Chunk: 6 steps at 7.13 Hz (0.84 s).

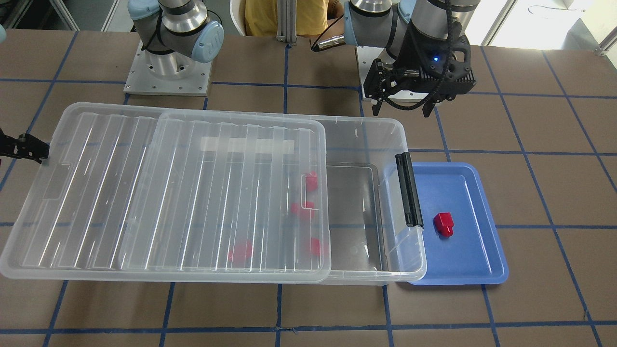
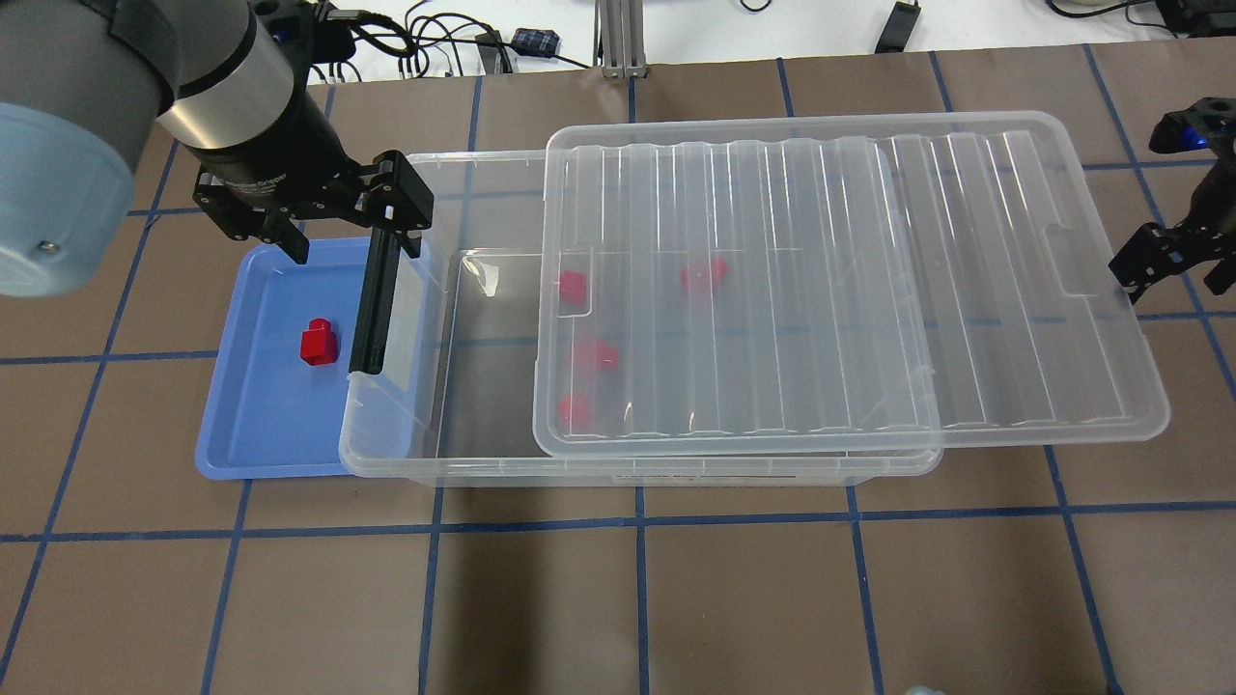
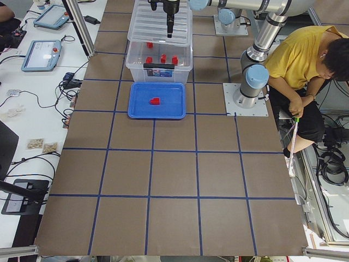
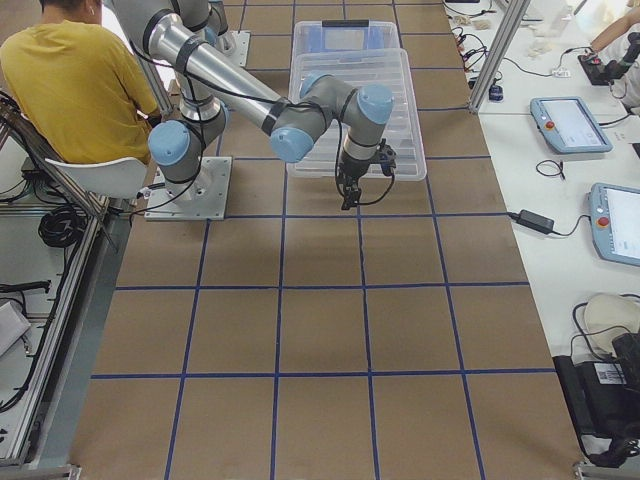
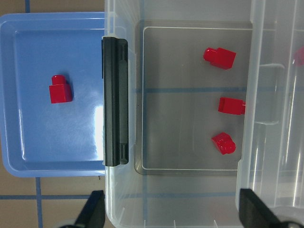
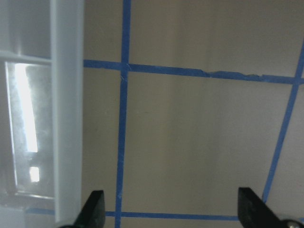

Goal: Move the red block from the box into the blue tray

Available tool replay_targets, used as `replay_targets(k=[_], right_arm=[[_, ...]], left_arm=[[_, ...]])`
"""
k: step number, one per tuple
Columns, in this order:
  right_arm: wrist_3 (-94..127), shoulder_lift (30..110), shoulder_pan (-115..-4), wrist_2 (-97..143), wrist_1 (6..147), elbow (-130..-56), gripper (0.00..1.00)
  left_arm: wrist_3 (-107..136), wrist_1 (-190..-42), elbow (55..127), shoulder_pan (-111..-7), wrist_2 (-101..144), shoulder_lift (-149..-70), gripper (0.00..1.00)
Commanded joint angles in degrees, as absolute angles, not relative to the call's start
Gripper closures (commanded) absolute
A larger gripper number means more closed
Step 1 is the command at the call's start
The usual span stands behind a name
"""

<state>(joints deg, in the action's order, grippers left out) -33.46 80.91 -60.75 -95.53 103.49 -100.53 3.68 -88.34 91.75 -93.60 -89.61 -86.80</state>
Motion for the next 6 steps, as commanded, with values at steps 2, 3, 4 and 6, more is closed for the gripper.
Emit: replay_targets(k=[2, 3, 4, 6], right_arm=[[-31.0, 81.7, -63.8, -89.8, 103.7, -103.8, 0.0], [-31.0, 82.5, -64.7, -89.7, 103.8, -105.2, 0.0], [-30.9, 83.0, -65.2, -89.7, 103.8, -105.5, 0.0], [-27.8, 83.0, -68.8, -86.5, 103.9, -105.5, 0.0]], left_arm=[[3.6, -88.3, 91.8, -93.6, -89.6, -86.7, 0.0], [3.6, -88.3, 91.8, -93.6, -89.5, -86.7, 0.0], [3.6, -88.2, 91.8, -93.6, -89.0, -86.7, 0.0], [3.5, -88.2, 91.8, -93.6, -89.6, -86.7, 0.0]])
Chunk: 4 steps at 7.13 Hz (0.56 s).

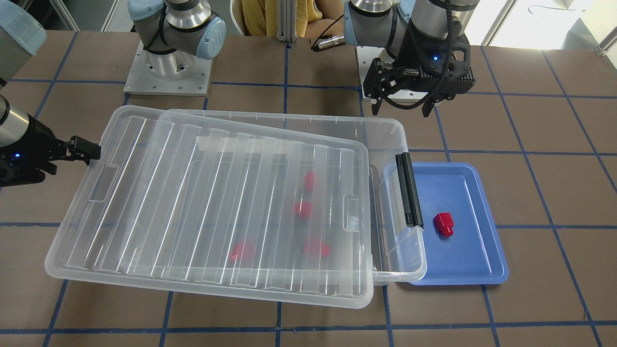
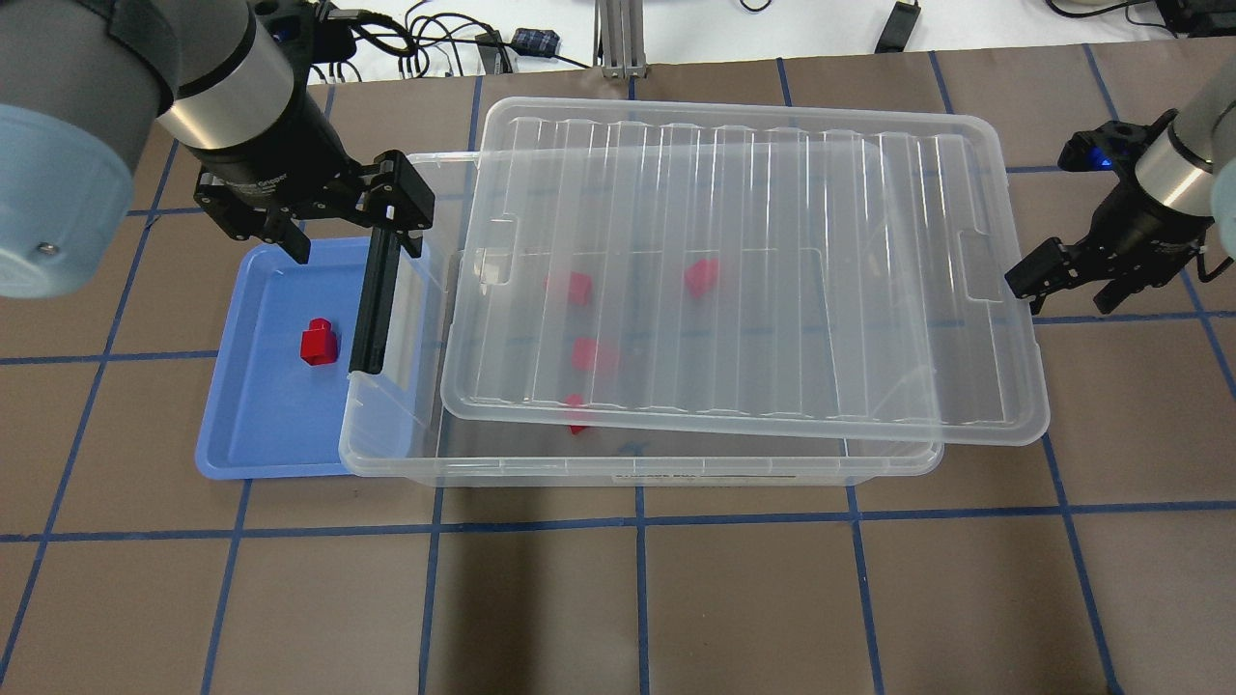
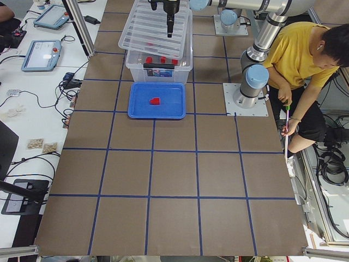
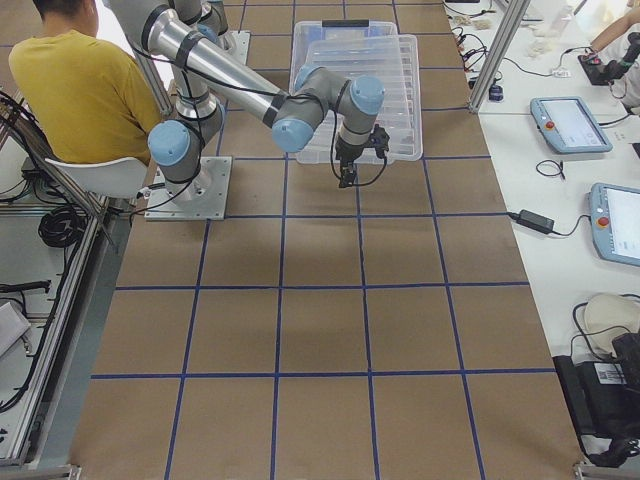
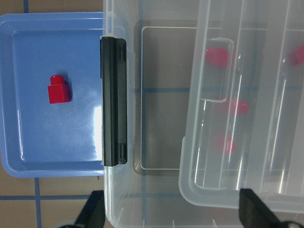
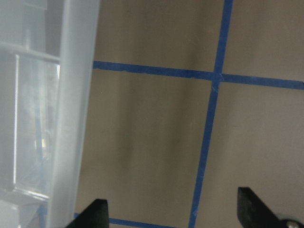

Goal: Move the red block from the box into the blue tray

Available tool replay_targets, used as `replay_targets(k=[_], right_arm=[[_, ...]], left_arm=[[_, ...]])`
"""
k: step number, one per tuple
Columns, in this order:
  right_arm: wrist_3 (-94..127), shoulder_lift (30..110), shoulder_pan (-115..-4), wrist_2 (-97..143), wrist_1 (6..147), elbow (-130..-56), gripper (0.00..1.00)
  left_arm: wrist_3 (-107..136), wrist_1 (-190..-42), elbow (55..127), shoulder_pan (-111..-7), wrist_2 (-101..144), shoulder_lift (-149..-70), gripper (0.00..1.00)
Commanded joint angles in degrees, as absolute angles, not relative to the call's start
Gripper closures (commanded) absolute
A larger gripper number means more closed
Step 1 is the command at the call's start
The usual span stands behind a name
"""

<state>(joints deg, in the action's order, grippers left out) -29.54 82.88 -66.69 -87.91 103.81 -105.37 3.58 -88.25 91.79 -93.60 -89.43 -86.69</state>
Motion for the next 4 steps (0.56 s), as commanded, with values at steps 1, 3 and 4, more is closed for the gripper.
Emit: replay_targets(k=[1, 3, 4], right_arm=[[-27.4, 83.0, -69.4, -86.4, 103.9, -105.5, 0.0], [-27.5, 83.3, -69.7, -86.3, 103.3, -105.5, 0.0], [-27.5, 83.7, -70.5, -86.3, 103.0, -105.6, 0.0]], left_arm=[[3.5, -88.2, 91.8, -93.6, -89.6, -86.7, 0.0], [3.5, -88.2, 91.8, -93.6, -89.6, -86.7, 0.0], [3.5, -88.2, 91.8, -93.6, -89.6, -86.7, 0.0]])
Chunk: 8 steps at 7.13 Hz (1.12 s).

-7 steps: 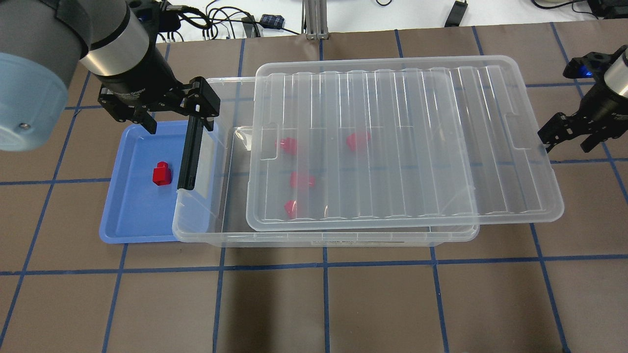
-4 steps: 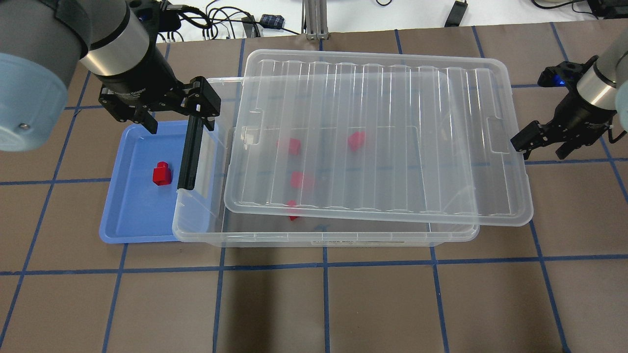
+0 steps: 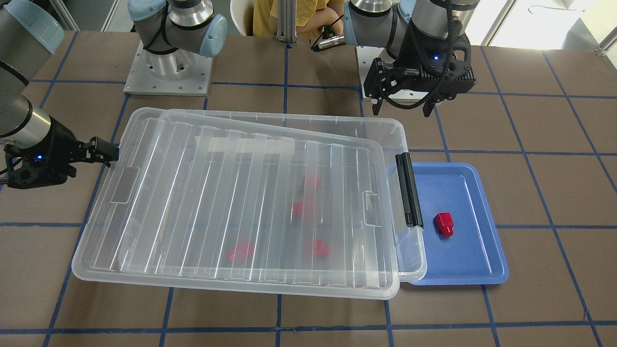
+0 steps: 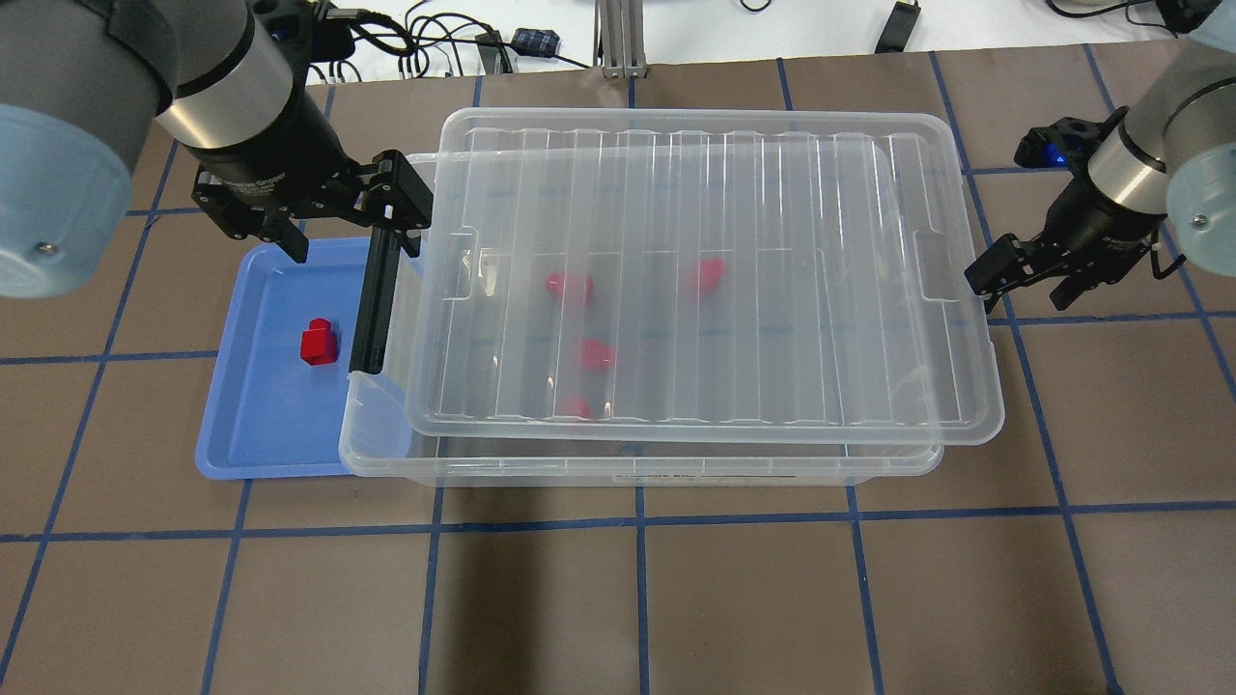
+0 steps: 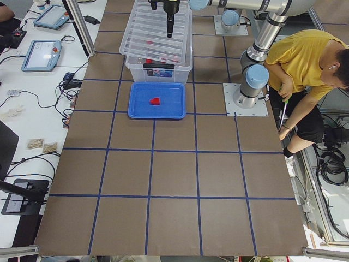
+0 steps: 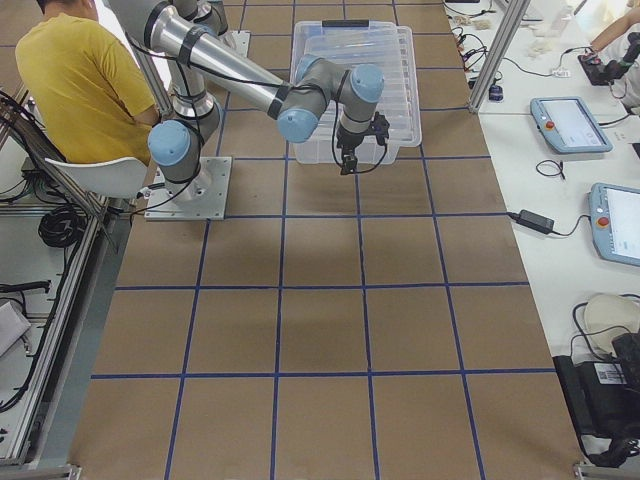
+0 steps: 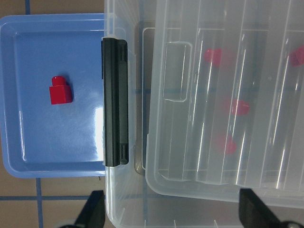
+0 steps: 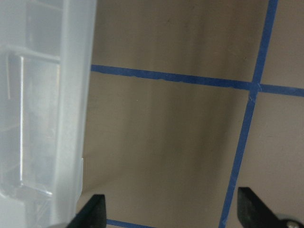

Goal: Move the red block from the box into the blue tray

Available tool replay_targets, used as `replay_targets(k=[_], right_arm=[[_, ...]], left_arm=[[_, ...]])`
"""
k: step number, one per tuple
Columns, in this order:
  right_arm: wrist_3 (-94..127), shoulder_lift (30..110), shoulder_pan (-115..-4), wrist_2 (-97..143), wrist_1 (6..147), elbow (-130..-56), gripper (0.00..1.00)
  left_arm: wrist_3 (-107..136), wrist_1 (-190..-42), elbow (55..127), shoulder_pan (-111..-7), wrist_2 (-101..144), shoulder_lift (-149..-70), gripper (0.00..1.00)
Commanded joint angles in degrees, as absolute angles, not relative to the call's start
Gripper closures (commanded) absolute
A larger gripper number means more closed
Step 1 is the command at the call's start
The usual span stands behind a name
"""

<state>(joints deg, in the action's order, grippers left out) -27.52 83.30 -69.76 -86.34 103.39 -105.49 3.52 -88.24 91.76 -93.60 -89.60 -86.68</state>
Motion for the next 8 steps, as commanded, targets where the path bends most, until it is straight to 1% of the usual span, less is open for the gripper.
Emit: replay_targets(k=[1, 2, 5, 6, 7, 8], right_arm=[[-27.0, 83.7, -72.5, -86.2, 103.0, -105.6, 0.0], [-24.7, 83.6, -74.3, -86.2, 103.1, -105.5, 0.0], [-26.7, 83.4, -74.4, -87.4, 103.9, -104.1, 0.0], [-26.7, 83.1, -74.2, -87.4, 104.0, -101.2, 0.0], [-26.9, 82.4, -73.7, -87.8, 102.9, -96.4, 0.0], [-26.7, 82.1, -73.7, -89.5, 98.3, -91.5, 0.0]], left_arm=[[3.5, -88.2, 91.8, -93.6, -89.6, -86.7, 0.0], [3.5, -88.2, 91.8, -93.6, -89.6, -86.7, 0.0], [3.5, -88.2, 91.8, -93.6, -89.5, -86.7, 0.0], [3.5, -88.2, 91.8, -93.6, -89.5, -86.7, 0.0], [3.6, -88.2, 91.8, -93.6, -89.4, -86.7, 0.0], [3.5, -88.2, 91.8, -93.6, -89.5, -86.7, 0.0]])
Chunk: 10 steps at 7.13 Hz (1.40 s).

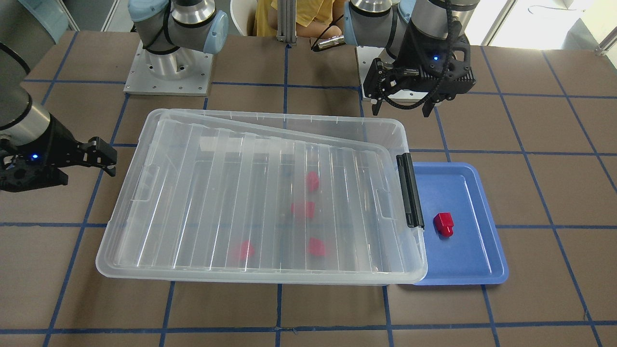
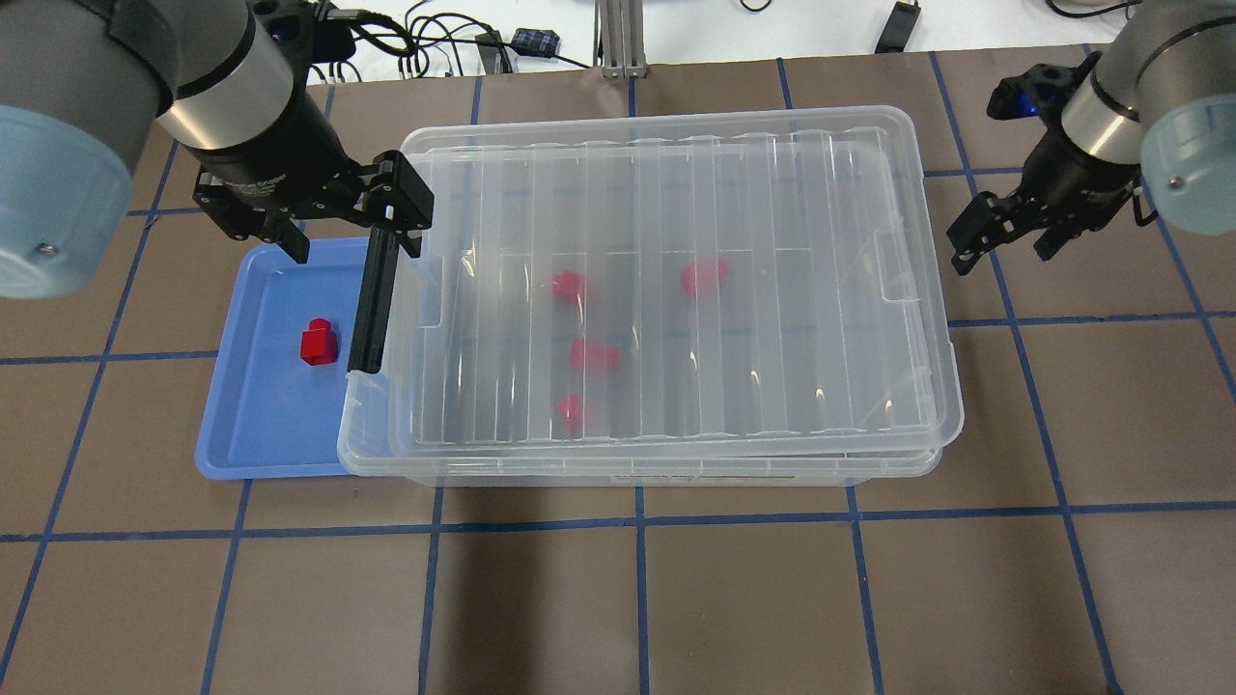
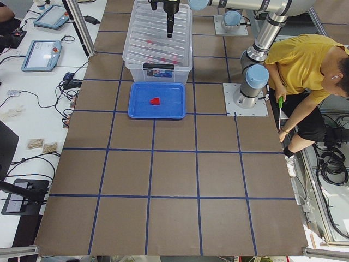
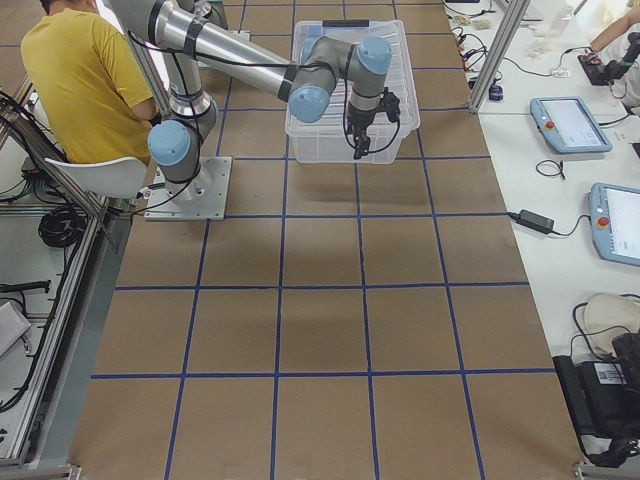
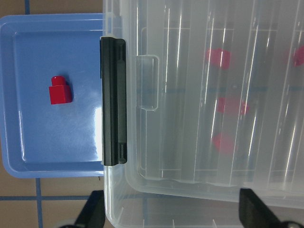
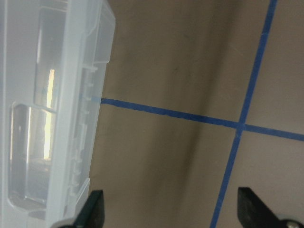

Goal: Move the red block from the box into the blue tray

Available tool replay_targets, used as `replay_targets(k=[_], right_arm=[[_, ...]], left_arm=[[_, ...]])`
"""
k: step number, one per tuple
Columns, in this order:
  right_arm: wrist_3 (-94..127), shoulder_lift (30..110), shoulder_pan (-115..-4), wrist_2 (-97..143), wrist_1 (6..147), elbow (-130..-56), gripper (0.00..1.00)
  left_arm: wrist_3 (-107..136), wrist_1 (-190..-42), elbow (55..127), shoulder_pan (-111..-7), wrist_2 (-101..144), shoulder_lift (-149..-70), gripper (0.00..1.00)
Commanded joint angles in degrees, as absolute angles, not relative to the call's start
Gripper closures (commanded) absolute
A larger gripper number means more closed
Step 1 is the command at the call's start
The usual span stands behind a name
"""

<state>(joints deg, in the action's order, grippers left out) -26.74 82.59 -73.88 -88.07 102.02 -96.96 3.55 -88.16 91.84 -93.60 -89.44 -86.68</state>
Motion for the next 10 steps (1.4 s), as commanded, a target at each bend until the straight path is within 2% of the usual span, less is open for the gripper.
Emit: replay_targets(k=[1, 4, 7, 10], right_arm=[[-25.8, 83.1, -74.4, -89.1, 94.2, -88.2, 0.0], [-15.0, 87.9, -85.7, -88.6, 88.0, -86.7, 0.0], [-12.0, 91.1, -87.2, -84.1, 85.0, -89.5, 0.0], [-9.6, 91.0, -88.2, -91.0, 93.4, -91.1, 0.0]], left_arm=[[3.6, -88.2, 91.8, -93.6, -89.5, -86.7, 0.0], [3.6, -88.2, 91.8, -93.6, -89.4, -86.7, 0.0], [3.6, -88.2, 91.8, -93.6, -89.5, -86.7, 0.0], [3.5, -88.2, 91.8, -93.6, -89.6, -86.7, 0.0]])
